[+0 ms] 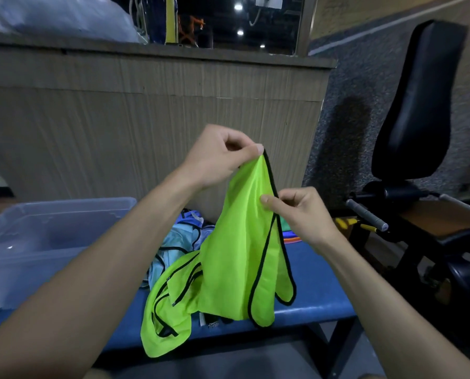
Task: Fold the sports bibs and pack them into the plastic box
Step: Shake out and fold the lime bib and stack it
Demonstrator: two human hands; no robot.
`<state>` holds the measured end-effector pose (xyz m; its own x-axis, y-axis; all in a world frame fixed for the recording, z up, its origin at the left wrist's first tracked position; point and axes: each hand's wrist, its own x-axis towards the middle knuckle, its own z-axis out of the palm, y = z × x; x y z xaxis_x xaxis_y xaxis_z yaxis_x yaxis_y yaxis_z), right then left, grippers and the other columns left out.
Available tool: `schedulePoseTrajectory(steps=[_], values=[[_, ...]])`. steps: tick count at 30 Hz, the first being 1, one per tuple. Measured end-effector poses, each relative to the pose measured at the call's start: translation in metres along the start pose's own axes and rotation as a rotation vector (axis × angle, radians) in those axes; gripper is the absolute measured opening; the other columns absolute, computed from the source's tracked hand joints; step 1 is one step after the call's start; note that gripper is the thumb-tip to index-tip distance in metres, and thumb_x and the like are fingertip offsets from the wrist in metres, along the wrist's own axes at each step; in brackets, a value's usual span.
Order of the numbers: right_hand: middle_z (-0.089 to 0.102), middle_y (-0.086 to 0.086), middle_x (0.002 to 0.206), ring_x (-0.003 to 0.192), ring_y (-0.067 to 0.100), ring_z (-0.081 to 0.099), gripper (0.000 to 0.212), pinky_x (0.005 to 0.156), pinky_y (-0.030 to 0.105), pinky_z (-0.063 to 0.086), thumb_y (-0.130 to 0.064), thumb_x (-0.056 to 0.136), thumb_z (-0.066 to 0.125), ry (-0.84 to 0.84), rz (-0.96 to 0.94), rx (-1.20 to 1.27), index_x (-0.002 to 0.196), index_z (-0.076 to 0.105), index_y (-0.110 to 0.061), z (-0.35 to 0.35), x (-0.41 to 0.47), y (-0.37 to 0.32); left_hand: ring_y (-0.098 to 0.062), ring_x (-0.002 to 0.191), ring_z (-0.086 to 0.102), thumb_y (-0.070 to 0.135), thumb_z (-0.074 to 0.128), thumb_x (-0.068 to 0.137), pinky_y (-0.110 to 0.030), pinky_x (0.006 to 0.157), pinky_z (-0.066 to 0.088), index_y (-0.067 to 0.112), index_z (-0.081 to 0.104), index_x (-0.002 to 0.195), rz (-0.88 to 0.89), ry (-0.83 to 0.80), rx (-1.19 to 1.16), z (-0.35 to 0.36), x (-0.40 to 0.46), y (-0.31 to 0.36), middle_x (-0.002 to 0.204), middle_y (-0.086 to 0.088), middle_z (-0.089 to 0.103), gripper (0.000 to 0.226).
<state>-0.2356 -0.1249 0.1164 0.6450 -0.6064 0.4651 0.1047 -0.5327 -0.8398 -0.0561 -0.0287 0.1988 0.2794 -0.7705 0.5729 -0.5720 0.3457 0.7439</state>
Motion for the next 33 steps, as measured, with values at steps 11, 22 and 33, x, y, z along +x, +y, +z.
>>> schedulePoseTrajectory(steps=[11,22,33], values=[[0.037,0.007,0.062,0.057,0.014,0.034,0.06,0.056,0.043,0.032,-0.046,0.091,0.058,0.01,-0.057,-0.227,0.065,0.042,0.006,-0.013,-0.008,0.016,0.002,0.067,0.062,0.038,0.074,0.082,-0.024,0.072,0.049,0.033,0.073,0.076,0.142,0.288,0.275,-0.054,0.007,0.011,0.077,0.016,0.071,0.008],[0.074,0.002,0.079,0.072,0.01,0.062,0.016,0.072,0.037,0.049,-0.009,0.088,0.077,0.077,0.051,-0.218,0.078,0.078,-0.02,-0.043,-0.019,0.049,-0.008,0.08,0.066,0.035,0.074,0.084,-0.036,0.084,0.057,0.026,0.076,0.086,0.1,0.52,0.285,-0.101,-0.006,0.0,0.087,0.006,0.073,0.01],[0.07,-0.014,0.062,0.057,-0.003,0.056,0.01,0.057,0.011,0.045,-0.013,0.079,0.084,0.445,-0.109,0.013,0.08,0.074,-0.012,-0.095,0.033,-0.03,-0.007,0.082,0.067,0.015,0.074,0.092,-0.033,0.084,0.058,0.023,0.08,0.088,0.11,0.529,0.035,-0.122,-0.023,0.029,0.089,0.001,0.077,0.011]])
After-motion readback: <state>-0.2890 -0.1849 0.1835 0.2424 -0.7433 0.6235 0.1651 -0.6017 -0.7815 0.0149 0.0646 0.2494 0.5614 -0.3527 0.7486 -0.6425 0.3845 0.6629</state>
